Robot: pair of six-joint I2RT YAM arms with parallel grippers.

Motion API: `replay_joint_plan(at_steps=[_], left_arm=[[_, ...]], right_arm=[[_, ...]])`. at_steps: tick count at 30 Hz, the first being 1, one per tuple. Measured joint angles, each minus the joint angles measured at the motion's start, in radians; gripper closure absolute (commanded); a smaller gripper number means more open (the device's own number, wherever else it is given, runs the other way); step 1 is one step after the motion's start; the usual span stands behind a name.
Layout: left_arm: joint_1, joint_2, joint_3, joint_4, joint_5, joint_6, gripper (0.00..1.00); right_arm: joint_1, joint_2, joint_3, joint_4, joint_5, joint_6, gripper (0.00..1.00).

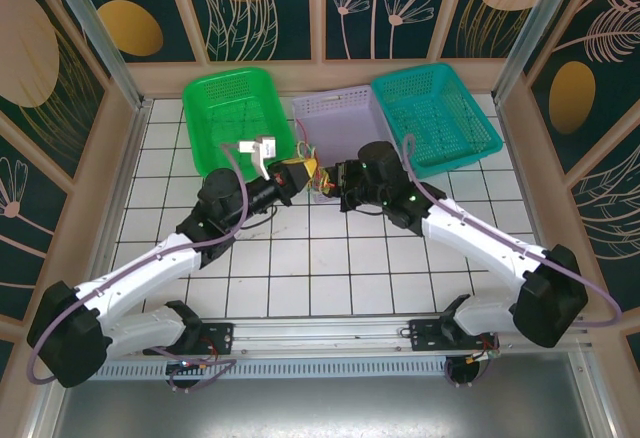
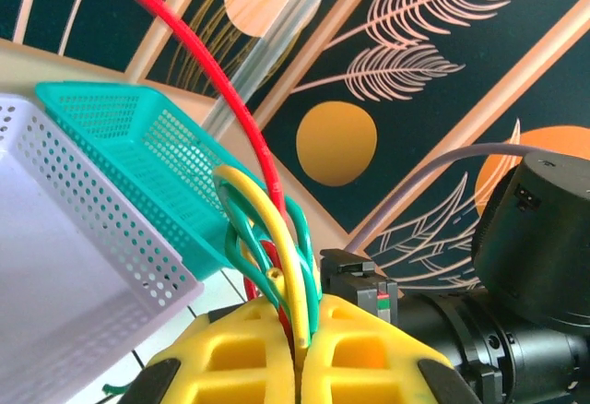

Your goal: Untangle the cables

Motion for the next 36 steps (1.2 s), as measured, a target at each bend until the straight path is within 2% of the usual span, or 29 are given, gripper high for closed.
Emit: replay_joint_plan(at_steps=[3, 4, 5, 6, 9, 12, 16, 18, 21, 24, 27, 30, 36], left_arm=[[-0.029, -0.006, -0.011, 0.002, -0.014, -0.009, 1.0], [-0.035, -0.008, -0.013, 0.003, -0.02, -0.021, 0.96], [-0.041, -0.009, -0.013, 0.003, -0.024, -0.039, 0.74], [-0.045, -0.01, -0.013, 0.001, -0.034, -0.059, 0.57], [-0.046, -0.023, 0.028, -0.102, -0.096, -0.166, 0.33], [-0.046, -0.019, 0.14, -0.25, -0.165, -0.304, 0.2], [-0.046, 0.037, 0.373, -0.46, -0.23, -0.515, 0.18], [-0.046, 0.093, 0.499, -0.545, -0.23, -0.628, 0.13], [-0.046, 0.176, 0.612, -0.649, -0.204, -0.753, 0.1], [-0.046, 0.255, 0.654, -0.751, -0.18, -0.836, 0.09], [-0.046, 0.299, 0.655, -0.85, -0.182, -0.901, 0.09], [-0.046, 0.301, 0.648, -0.876, -0.185, -0.957, 0.09], [-0.045, 0.307, 0.643, -0.874, -0.179, -1.028, 0.1]], right_arm=[[-0.006, -0.051, -0.046, 0.012, 0.012, 0.0, 1.0], [-0.008, -0.064, -0.055, 0.012, 0.016, -0.008, 1.0], [-0.014, -0.076, -0.058, 0.012, 0.02, -0.032, 1.0], [-0.024, -0.085, -0.056, 0.013, 0.028, -0.08, 1.0], [-0.071, -0.093, -0.021, -0.025, 0.137, -0.281, 1.0], [-0.088, -0.096, 0.034, -0.068, 0.289, -0.552, 1.0], [-0.044, -0.134, 0.023, -0.035, 0.49, -0.893, 1.0], [-0.01, -0.152, -0.013, 0.023, 0.593, -1.058, 1.0], [0.039, -0.141, -0.044, 0.117, 0.711, -1.267, 1.0], [0.077, -0.11, -0.051, 0.204, 0.786, -1.431, 1.0], [0.106, -0.096, -0.072, 0.284, 0.838, -1.564, 1.0], [0.127, -0.091, -0.094, 0.33, 0.86, -1.634, 1.0], [0.143, -0.089, -0.101, 0.363, 0.89, -1.681, 1.0]])
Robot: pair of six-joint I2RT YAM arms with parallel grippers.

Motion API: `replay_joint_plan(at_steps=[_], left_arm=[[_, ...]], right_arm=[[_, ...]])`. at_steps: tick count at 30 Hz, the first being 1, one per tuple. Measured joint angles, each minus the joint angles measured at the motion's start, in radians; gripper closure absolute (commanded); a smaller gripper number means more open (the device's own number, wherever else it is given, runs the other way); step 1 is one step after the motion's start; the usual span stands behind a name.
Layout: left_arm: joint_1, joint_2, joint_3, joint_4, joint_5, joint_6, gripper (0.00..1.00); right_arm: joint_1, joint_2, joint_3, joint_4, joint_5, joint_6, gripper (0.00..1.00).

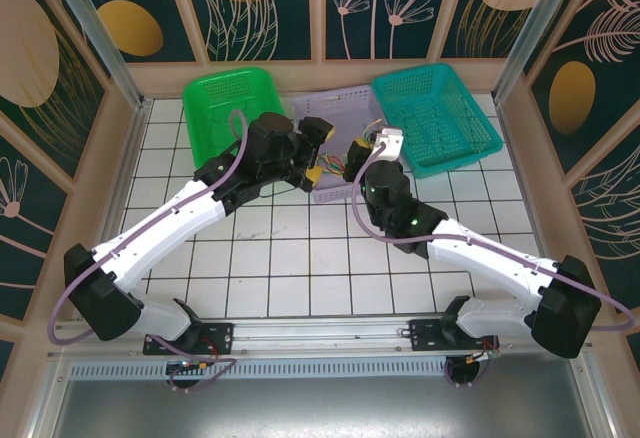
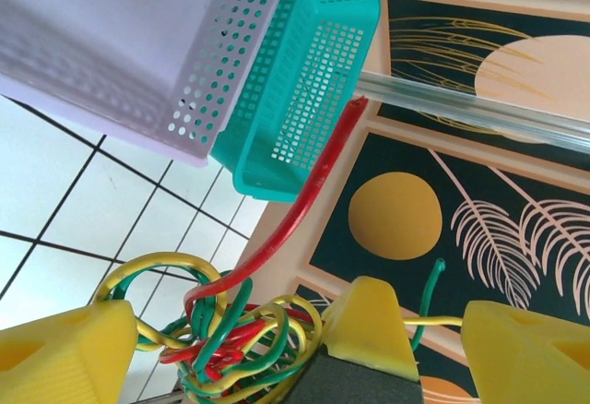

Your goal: Untangle the cables

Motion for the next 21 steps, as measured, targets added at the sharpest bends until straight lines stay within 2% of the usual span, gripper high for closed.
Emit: replay_joint_plan(at_steps=[9, 16, 21], left_arm=[[-0.002, -0.023, 0.027, -0.166, -0.08, -0.005, 0.09], [-0.001, -0.012, 0.026, -0.135, -0.065, -0.021, 0.1], [-0.002, 0.035, 0.013, -0.05, -0.018, -0.042, 0.2]], right_arm=[[-0.024, 0.008, 0.0, 0.029, 0.017, 0.002, 1.0], [-0.014, 0.027, 0.0, 0.035, -0.024, 0.032, 1.0], [-0.002, 0.04, 0.001, 0.036, -0.065, 0.059, 1.0]])
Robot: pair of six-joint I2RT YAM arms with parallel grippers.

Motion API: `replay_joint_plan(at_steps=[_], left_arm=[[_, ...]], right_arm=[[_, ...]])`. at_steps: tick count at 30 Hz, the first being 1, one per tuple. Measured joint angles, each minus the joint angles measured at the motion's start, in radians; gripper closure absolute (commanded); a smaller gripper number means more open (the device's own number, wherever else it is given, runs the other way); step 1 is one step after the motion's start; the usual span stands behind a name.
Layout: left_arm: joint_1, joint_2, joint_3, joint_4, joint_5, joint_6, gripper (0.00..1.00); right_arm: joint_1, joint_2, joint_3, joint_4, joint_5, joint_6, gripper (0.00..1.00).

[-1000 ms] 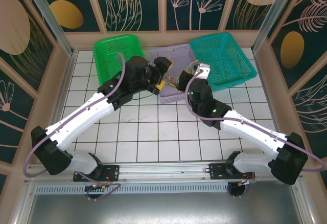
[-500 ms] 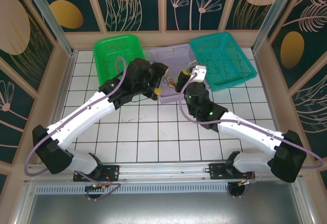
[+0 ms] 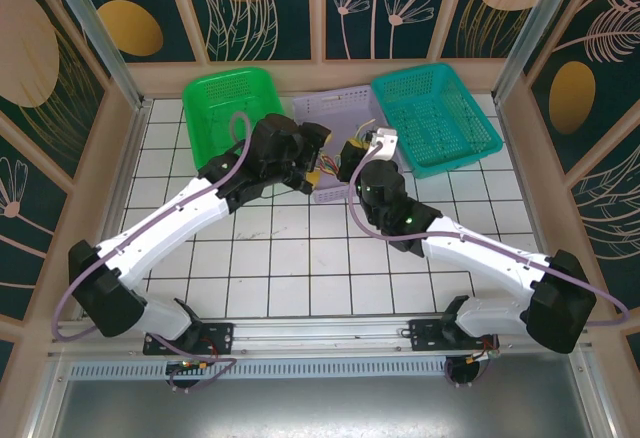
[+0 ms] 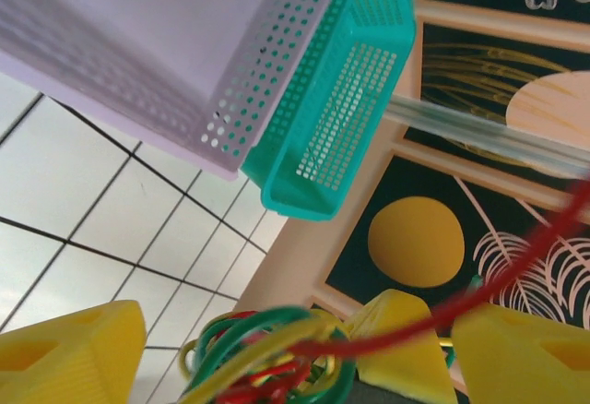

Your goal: Untangle the cables

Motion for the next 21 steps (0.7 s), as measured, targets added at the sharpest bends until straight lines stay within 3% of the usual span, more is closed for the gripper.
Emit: replay_joint_plan(at_steps=[4, 9, 12, 14, 18, 21], left_arm=[[-0.003, 0.049, -0.024, 0.052, 0.043, -0.013, 0.27], [-0.004, 0.055, -0.09, 0.121, 0.065, -0.048, 0.51], [-0.002, 0.055, -0.096, 0.154, 0.068, -0.072, 0.76], [-0.001, 0.055, -0.11, 0.158, 0.059, -0.075, 1.0], [-0.009, 0.029, -0.191, 0.259, 0.026, -0.093, 1.0], [-0.023, -0.014, -0.296, 0.431, -0.021, -0.1, 1.0]], right_arm=[[0.002, 0.003, 0.0, 0.0, -0.009, 0.034, 1.0], [0.002, 0.003, 0.001, -0.022, -0.019, 0.093, 1.0], [-0.002, 0.003, 0.001, -0.034, -0.021, 0.132, 1.0], [-0.019, -0.001, 0.005, -0.036, -0.021, 0.17, 1.0], [-0.084, -0.006, 0.009, -0.113, -0.111, 0.347, 1.0], [-0.166, -0.008, 0.039, -0.213, -0.275, 0.548, 1.0]])
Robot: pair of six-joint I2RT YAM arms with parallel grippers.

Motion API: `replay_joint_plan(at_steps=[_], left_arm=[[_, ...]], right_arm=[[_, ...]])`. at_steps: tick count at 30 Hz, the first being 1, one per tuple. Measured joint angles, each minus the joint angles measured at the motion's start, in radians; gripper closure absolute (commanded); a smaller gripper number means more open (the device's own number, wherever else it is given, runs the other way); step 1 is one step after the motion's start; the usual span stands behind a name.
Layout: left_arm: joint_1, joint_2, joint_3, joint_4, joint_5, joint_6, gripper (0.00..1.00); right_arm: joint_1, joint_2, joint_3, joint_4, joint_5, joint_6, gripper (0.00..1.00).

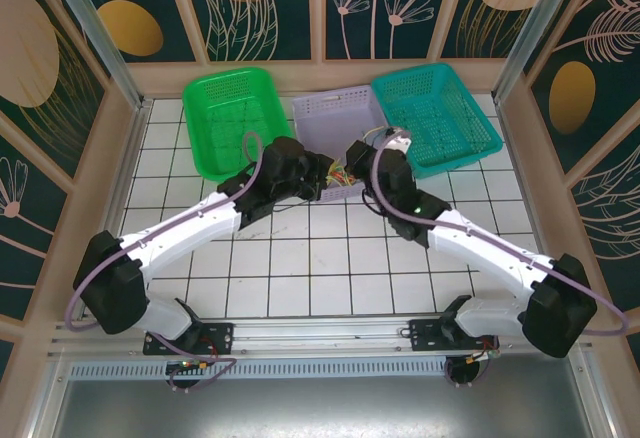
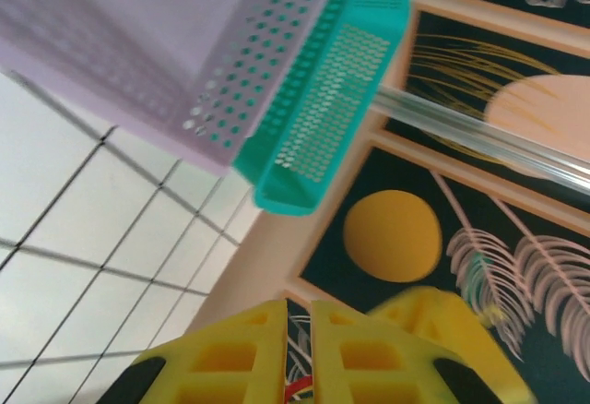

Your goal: Untangle the cables

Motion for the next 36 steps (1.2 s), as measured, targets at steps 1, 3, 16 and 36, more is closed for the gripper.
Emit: replay_joint_plan(at_steps=[1, 3, 16, 36], left_arm=[[-0.004, -0.01, -0.028, 0.062, -0.014, 0.005, 1.0], [-0.013, -0.024, -0.082, 0.204, -0.042, 0.034, 1.0], [-0.049, -0.033, -0.468, 0.89, -0.061, 0.356, 1.0], [-0.013, -0.108, -0.168, 0.385, -0.089, 0.48, 1.0]], right_arm=[[-0.039, 0.0, 0.015, -0.033, -0.082, 0.082, 1.0], [-0.108, 0.0, 0.029, -0.066, -0.235, 0.245, 1.0], [-0.224, -0.003, -0.2, 0.018, -0.824, 1.032, 1.0], [-0.233, -0.235, 0.2, -0.522, -0.332, -0.042, 0.11]])
